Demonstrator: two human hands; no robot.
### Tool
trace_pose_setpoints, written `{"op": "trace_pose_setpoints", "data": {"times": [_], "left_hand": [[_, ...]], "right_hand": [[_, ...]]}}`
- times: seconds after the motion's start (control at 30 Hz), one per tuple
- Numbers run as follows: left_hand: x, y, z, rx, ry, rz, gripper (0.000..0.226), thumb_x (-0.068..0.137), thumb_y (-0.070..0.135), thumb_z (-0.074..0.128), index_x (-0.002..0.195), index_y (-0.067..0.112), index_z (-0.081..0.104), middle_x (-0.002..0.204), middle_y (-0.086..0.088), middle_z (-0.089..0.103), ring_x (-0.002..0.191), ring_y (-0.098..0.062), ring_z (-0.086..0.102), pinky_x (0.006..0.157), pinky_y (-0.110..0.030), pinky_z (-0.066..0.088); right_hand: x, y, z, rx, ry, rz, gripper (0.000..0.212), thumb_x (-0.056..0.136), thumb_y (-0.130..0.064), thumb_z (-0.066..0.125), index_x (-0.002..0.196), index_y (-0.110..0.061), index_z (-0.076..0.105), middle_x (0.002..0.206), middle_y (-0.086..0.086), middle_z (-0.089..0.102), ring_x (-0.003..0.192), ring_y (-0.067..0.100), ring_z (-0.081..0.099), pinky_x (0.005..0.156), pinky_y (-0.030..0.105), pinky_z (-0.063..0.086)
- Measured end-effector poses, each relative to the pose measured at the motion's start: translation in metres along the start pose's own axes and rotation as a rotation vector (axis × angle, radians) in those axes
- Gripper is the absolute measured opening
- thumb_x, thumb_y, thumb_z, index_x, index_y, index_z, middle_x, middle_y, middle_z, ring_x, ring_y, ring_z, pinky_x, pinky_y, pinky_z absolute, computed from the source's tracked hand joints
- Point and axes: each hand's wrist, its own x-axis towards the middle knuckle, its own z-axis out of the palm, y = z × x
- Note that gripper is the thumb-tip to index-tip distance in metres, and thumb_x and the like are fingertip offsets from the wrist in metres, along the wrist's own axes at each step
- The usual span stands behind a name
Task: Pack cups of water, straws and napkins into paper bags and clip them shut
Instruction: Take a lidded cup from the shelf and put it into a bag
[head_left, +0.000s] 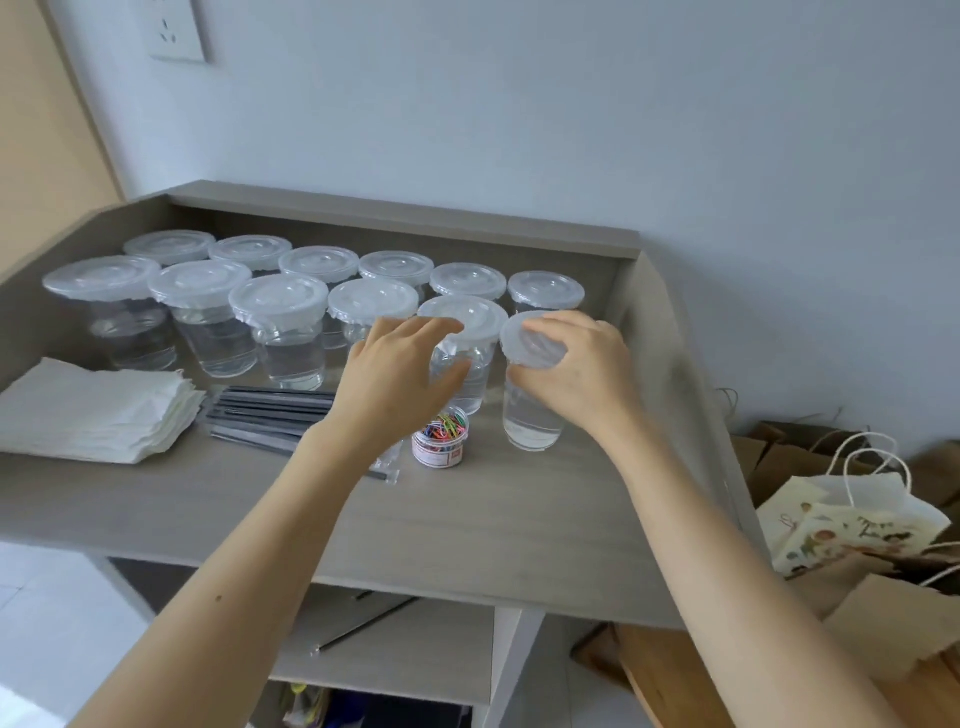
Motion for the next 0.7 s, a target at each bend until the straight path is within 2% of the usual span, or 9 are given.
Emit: {"op": "trace_pose_setpoints", "data": {"times": [0.13, 0.27, 0.43, 0.6, 0.7], "left_hand": [[-0.029, 0.003, -0.011, 0.004, -0.038, 0.04, 0.044, 0.091, 0.038, 0.052, 0.133, 0.025, 0.047, 0.132, 0.005, 0.052, 0.123, -0.027, 0.038, 0.094, -0.04, 0.035], [-0.07, 0.005, -0.028, -0.055, -0.071, 0.099, 0.043, 0.091, 0.038, 0.052, 0.131, 0.024, 0.049, 0.133, 0.004, 0.052, 0.123, -0.028, 0.04, 0.097, -0.043, 0.037], [-0.139, 0.009, -0.035, -0.151, -0.12, 0.182, 0.04, 0.09, 0.037, 0.053, 0.129, 0.025, 0.051, 0.129, 0.004, 0.055, 0.118, -0.028, 0.044, 0.094, -0.042, 0.04], [-0.198, 0.032, -0.017, -0.22, -0.25, 0.258, 0.04, 0.09, 0.032, 0.053, 0.129, 0.023, 0.05, 0.125, -0.001, 0.057, 0.113, -0.032, 0.047, 0.092, -0.045, 0.042], [-0.221, 0.058, -0.002, -0.243, -0.312, 0.3, 0.04, 0.091, 0.032, 0.053, 0.129, 0.023, 0.05, 0.124, -0.001, 0.058, 0.112, -0.031, 0.047, 0.091, -0.043, 0.043]], "right_hand": [[-0.037, -0.023, -0.018, 0.014, -0.005, -0.028, 0.049, 0.065, -0.032, 0.077, 0.112, -0.028, 0.067, 0.122, -0.01, 0.06, 0.11, 0.023, 0.052, 0.094, 0.021, 0.036], [-0.087, -0.049, -0.039, -0.039, 0.026, -0.003, 0.048, 0.065, -0.033, 0.075, 0.112, -0.028, 0.067, 0.122, -0.011, 0.06, 0.108, 0.018, 0.053, 0.087, 0.012, 0.031], [-0.172, -0.072, -0.06, -0.098, 0.062, 0.089, 0.048, 0.067, -0.037, 0.075, 0.114, -0.029, 0.065, 0.123, -0.013, 0.059, 0.112, 0.017, 0.051, 0.088, 0.021, 0.035], [-0.254, -0.068, -0.078, -0.113, 0.037, 0.24, 0.049, 0.068, -0.034, 0.076, 0.115, -0.028, 0.065, 0.124, -0.013, 0.057, 0.116, 0.013, 0.048, 0.093, 0.016, 0.032], [-0.293, -0.049, -0.094, -0.119, 0.044, 0.306, 0.049, 0.066, -0.032, 0.077, 0.113, -0.026, 0.066, 0.121, -0.012, 0.059, 0.113, 0.016, 0.051, 0.097, 0.025, 0.039]]}}
